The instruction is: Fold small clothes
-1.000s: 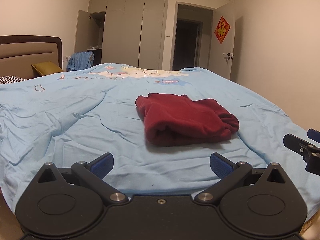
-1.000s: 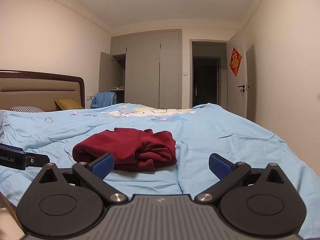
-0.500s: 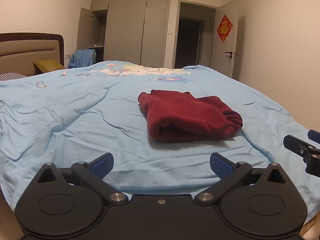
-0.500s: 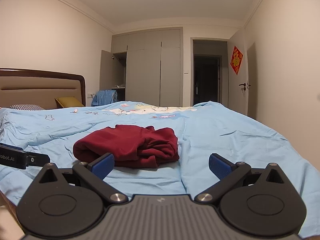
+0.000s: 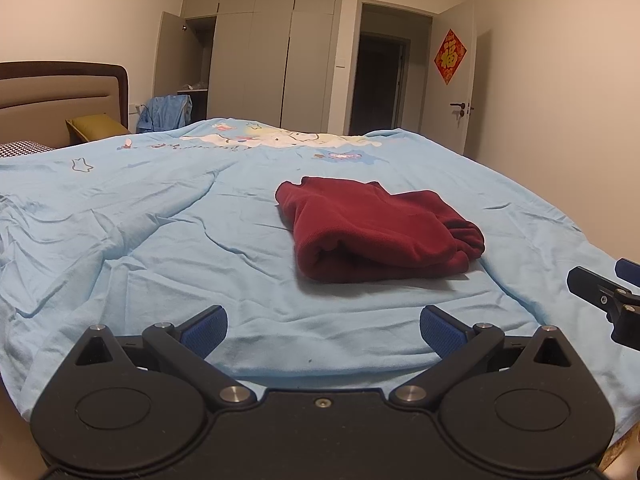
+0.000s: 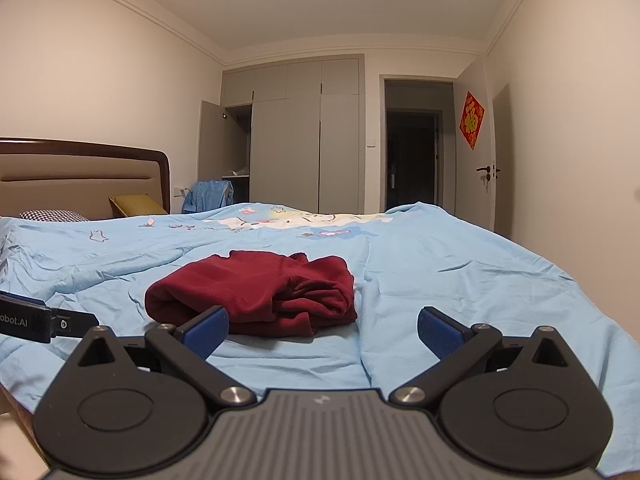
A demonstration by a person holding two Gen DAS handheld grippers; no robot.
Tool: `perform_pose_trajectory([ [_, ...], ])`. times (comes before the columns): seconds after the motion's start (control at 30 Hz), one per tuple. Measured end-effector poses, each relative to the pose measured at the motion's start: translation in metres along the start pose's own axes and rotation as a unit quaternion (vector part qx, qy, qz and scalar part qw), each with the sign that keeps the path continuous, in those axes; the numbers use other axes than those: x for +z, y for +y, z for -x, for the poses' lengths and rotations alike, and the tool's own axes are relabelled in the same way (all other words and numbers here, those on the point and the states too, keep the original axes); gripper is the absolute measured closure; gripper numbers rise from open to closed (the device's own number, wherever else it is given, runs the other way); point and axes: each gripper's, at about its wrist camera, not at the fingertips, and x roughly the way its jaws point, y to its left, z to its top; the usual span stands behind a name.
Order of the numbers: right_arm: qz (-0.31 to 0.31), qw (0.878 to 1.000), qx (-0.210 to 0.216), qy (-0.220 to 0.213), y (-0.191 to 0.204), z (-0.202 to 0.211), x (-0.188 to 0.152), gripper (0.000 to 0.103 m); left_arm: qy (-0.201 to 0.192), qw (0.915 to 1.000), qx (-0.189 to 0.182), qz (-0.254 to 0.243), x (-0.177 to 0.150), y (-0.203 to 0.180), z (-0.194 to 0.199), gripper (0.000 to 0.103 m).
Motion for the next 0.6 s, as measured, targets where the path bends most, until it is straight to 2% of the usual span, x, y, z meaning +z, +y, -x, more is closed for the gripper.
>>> perform_pose_trajectory([
  [0.6,-0.001,1.0,-0.001,0.002,-0.0007,-0.0003,0.0,0.0,0.005,1.0,0.0,0.002,-0.0023,0.0,-0.0012,0.001],
])
